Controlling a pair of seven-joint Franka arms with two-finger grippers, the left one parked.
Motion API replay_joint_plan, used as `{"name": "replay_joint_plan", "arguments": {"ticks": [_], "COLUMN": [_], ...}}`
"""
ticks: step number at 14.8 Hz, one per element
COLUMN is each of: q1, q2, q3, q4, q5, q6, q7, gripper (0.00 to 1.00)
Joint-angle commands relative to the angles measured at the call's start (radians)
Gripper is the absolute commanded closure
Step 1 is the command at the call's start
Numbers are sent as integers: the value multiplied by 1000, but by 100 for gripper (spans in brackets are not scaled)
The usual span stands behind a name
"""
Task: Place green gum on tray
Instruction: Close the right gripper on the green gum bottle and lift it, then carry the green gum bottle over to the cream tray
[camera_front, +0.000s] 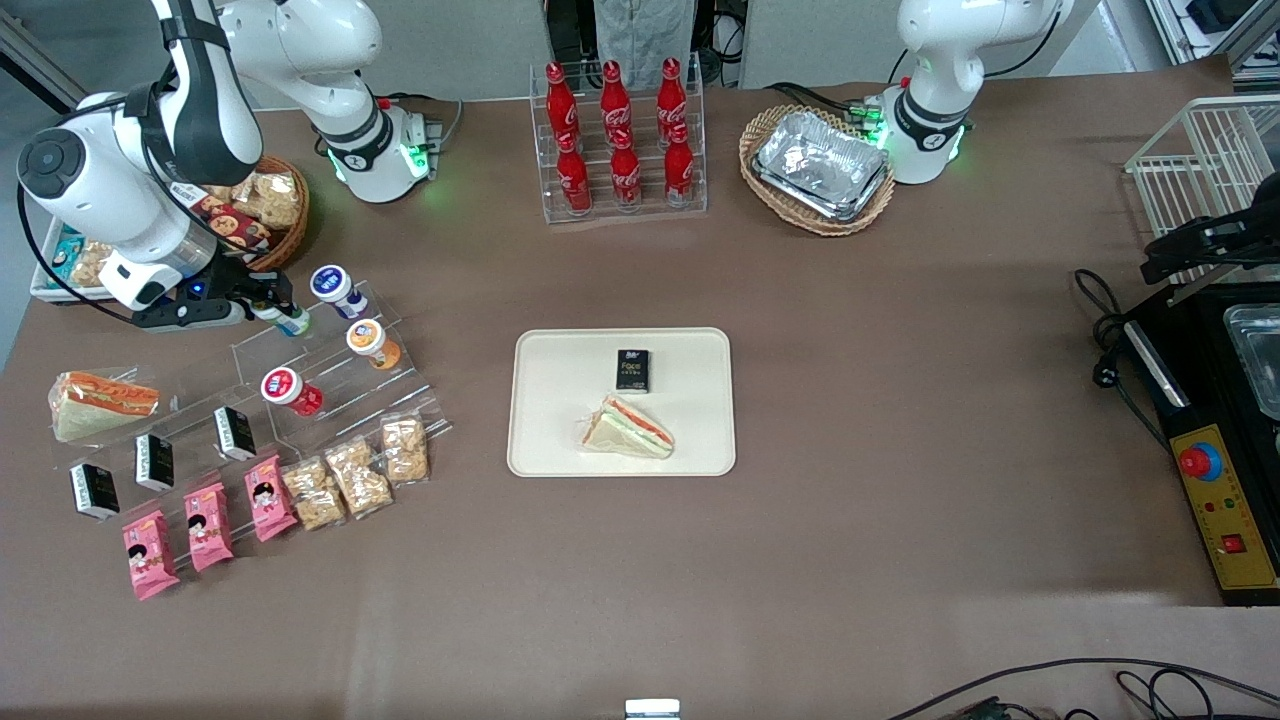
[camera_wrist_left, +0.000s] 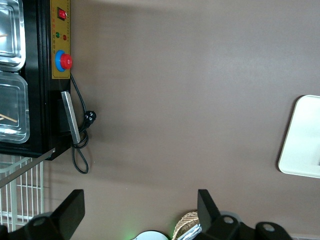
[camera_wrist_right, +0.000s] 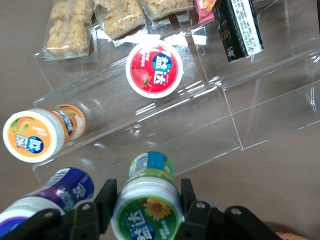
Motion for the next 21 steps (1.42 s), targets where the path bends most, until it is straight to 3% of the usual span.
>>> {"name": "replay_joint_plan", "arguments": {"ticks": [1, 3, 9, 13, 16, 21], "q1": [-5, -5, 30, 65, 65, 67], "q2": [-4, -19, -1, 34, 69, 236], "q3": [1, 2, 25, 163, 326, 560], "q4": [3, 59, 463, 650, 675, 666], "q5": [-17, -17, -14, 4, 70, 80], "q6": [12, -34, -469, -638, -642, -460], "q7": [-1, -17, -21, 202, 447, 797], "gripper": [74, 74, 74, 74, 74, 74]}}
